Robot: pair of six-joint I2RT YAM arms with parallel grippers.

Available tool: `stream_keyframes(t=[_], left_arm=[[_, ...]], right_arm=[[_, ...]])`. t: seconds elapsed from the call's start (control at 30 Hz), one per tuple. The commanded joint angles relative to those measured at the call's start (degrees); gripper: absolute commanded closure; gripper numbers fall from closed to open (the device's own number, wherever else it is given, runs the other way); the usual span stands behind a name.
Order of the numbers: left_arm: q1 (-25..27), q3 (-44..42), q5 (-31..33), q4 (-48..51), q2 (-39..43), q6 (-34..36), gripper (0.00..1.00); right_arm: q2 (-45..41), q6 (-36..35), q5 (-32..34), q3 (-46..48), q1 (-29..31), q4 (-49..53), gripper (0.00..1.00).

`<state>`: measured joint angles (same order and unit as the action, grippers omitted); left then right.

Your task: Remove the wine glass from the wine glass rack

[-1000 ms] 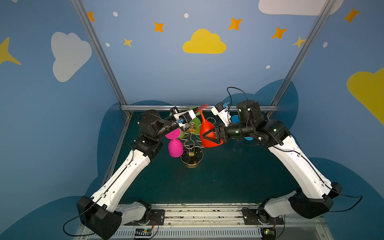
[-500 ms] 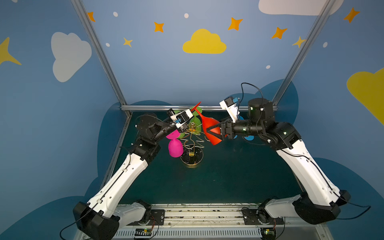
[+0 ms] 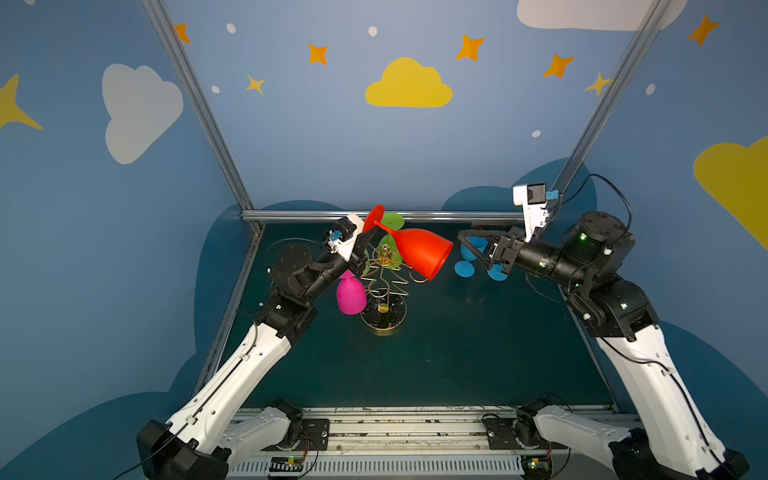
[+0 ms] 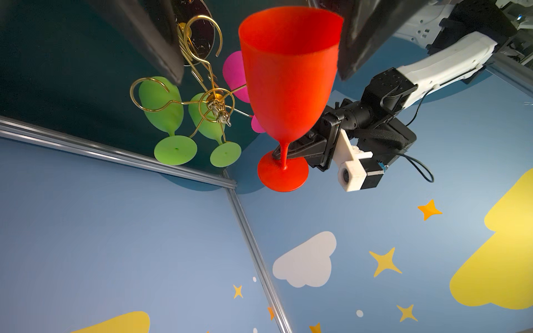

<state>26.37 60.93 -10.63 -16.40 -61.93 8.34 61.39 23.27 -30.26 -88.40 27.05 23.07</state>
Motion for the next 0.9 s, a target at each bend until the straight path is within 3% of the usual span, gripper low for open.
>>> stream_keyframes(t=[0.0,0.27,0.57,0.87], left_arm=[[0.0,0.22,2.38,-0.5,0.86,-6.42,0.97],[0.0,0.25,1.02,-1.27,-0.06,-8.14,0.97],[0.0,0.23,0.35,-0.87,-0.4,-7.3,0.97],[0.0,0.09,0.09,-0.65,-0.34,-7.02,0.97]], right_arm=[[-1.98,0.32,1.61,2.39,-0.16,-1.96,0.22],[-0.38,1.76,1.59,5.08,2.02,-2.33,0.31],[5.49,2.47,3.0,3.02,6.42,-5.13,0.51],[7.6,3.61,4.04,1.71,7.79,-6.84,0.99]])
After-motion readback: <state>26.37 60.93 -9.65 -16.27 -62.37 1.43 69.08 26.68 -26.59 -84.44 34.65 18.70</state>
